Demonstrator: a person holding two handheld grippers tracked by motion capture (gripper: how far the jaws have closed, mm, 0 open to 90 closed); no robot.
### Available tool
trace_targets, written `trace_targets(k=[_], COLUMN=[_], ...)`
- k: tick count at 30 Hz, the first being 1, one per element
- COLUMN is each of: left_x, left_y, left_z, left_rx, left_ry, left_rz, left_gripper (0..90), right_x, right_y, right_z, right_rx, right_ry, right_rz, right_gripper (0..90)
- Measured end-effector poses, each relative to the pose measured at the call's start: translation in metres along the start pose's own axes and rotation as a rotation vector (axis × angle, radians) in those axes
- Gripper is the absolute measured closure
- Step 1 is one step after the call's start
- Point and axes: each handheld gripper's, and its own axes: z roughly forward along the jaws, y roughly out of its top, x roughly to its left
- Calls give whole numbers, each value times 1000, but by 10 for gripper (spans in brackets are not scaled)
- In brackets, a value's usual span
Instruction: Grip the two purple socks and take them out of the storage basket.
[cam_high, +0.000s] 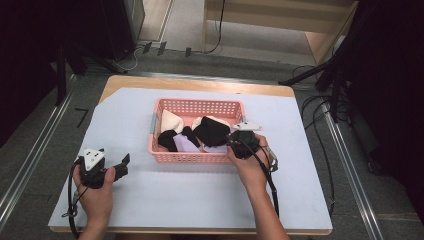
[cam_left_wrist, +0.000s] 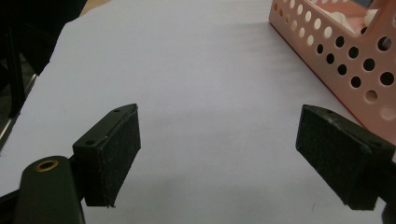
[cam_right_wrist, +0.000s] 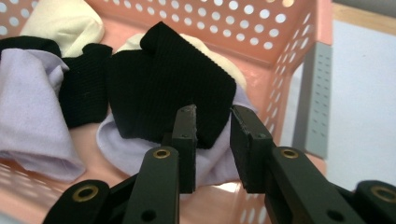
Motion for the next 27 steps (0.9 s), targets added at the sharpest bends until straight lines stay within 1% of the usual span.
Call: trace_targets(k=[3, 5, 6, 9, 12, 15, 17, 20, 21, 22, 23, 24, 26, 27], left_x=[0, 0, 0, 0, 1, 1, 1, 1, 1, 1, 0, 0, 0, 0], left_y=[0, 0, 0, 0, 0, 0, 0, 0, 0, 0, 0, 0, 0, 0], left_z=[0, 0, 0, 0, 0, 0, 0, 0, 0, 0, 0, 0, 1, 1], left_rx=[0, 3, 2, 8, 6, 4, 4, 6, 7, 6, 6, 6, 6, 4], left_ry=[0, 0, 1, -1, -3, -3, -4, -5, -5, -5, -5, -5, -4, -2], left_rz=[0, -1, -1, 0, -1, -2, -3, -3, -3, -3, -3, -3, -4, -5], left_gripper=[149, 149, 149, 149, 150, 151, 151, 151, 151, 151, 151, 151, 151, 151], right_x=[1, 1, 2, 5, 8, 8, 9, 15, 17, 20, 22, 24, 26, 26], right_y=[7, 11, 12, 14, 16, 18, 20, 20, 20, 19, 18, 17, 18, 19], right_z=[7, 12, 14, 21, 26, 32, 35, 42, 44, 47, 50, 53, 57, 59], right_rx=[32, 43, 51, 74, 100, 147, 174, 192, 198, 201, 205, 217, 268, 297], right_ry=[-6, -9, -4, 10, -2, -2, -16, -47, -55, -47, -24, -12, -25, -18], right_rz=[-2, 2, 11, 6, 12, 23, 8, -63, -98, -115, -118, -114, -94, -79], right_gripper=[676, 644, 636, 631, 630, 601, 579, 551, 556, 560, 574, 591, 627, 651])
